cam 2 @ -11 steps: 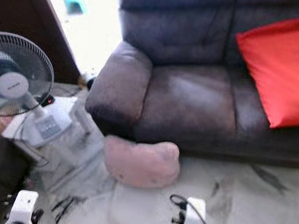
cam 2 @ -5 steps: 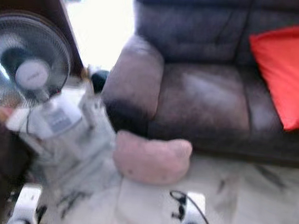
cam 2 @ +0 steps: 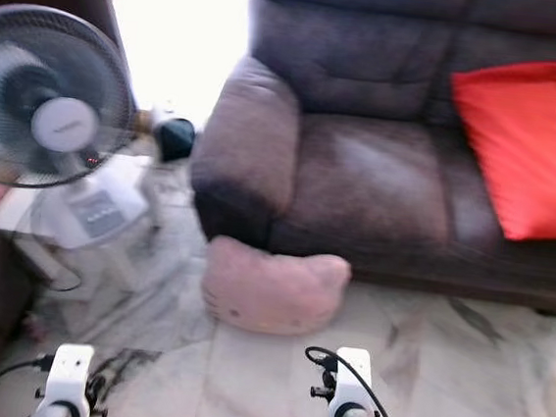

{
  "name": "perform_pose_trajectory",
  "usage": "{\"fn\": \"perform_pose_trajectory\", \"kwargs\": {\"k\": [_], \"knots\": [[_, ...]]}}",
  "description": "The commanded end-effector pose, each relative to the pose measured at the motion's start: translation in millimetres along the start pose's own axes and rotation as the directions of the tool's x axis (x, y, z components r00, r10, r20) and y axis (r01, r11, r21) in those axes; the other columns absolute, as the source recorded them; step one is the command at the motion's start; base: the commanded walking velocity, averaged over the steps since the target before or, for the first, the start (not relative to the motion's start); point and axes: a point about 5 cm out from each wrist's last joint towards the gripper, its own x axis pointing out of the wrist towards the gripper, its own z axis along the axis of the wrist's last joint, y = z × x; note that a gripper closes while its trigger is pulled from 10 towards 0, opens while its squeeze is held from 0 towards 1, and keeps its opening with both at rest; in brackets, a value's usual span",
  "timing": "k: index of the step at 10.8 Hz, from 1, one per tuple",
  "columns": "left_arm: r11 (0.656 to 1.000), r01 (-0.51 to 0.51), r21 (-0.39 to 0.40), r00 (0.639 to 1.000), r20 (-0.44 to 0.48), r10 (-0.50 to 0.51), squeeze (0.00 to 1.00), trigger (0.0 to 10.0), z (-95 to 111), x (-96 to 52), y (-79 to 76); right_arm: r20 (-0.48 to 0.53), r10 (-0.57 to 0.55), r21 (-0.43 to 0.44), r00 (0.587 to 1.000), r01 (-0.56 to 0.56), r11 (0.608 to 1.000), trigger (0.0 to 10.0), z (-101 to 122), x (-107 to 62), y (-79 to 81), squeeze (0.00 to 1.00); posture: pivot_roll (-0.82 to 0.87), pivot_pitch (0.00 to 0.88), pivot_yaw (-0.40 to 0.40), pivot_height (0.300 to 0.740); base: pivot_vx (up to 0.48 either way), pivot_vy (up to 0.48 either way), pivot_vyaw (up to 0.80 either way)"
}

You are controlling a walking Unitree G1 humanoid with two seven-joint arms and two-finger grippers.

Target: Move the pillow to the sofa from floor

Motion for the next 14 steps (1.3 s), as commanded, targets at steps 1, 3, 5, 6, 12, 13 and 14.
{"fn": "perform_pose_trajectory", "kwargs": {"k": [1,3,5,6,12,13,14], "knots": [[1.0,-0.006,-0.001,1.0,-0.029,0.006,0.0,10.0,-6.3,-1.6,-0.7,-0.019,0.007,-0.003,1.0,-0.007,1.0,10.0,-4.3,-0.7,1.1,0.0,0.1,0.136,-0.034,0.74,0.0,0.0,0.0],[1.0,-0.001,-0.003,0.999,-0.036,0.001,0.0,10.0,-6.9,-1.4,-2.9,-0.027,0.003,-0.011,1.0,-0.003,1.0,10.0,-5.3,-1.0,-0.8,0.0,0.09,0.143,-0.037,0.74,0.0,0.0,0.0],[1.0,-0.005,-0.004,0.999,-0.045,0.005,0.0,10.0,-7.2,-1.1,-4.0,-0.043,-0.015,-0.002,0.999,0.015,1.0,10.0,-7.3,-1.5,-4.2,0.0,0.09,0.151,-0.041,0.74,0.0,0.0,0.0],[1.0,-0.007,-0.007,0.999,-0.044,0.007,0.0,10.0,-7.1,-1.1,-2.9,-0.04,-0.016,0.016,0.999,0.017,1.0,10.0,-5.6,-1.1,-4.5,0.0,0.1,0.159,-0.037,0.74,0.0,0.0,-0.77],[1.0,-0.007,-0.005,0.999,-0.041,0.007,0.0,10.0,-10.1,-3.1,2.1,-0.045,-0.006,-0.041,0.999,0.004,0.999,10.0,-9.1,-1.9,-1.9,0.0,0.09,0.144,-0.029,0.74,0.092,0.0,-0.1],[1.0,-0.007,-0.004,0.999,-0.042,0.007,0.0,10.0,-10.3,-3.2,2.1,-0.047,-0.006,-0.049,0.999,0.003,0.999,10.0,-9.9,-2.2,-2.2,0.0,0.09,0.139,-0.029,0.74,0.304,0.0,0.0],[1.0,-0.007,-0.005,0.999,-0.043,0.007,0.0,10.0,-10.5,-3.3,1.6,-0.041,-0.009,-0.006,0.999,0.009,1.0,10.0,-11.3,-2.8,-3.1,0.0,0.09,0.137,-0.028,0.74,0.307,0.0,0.0]]}}
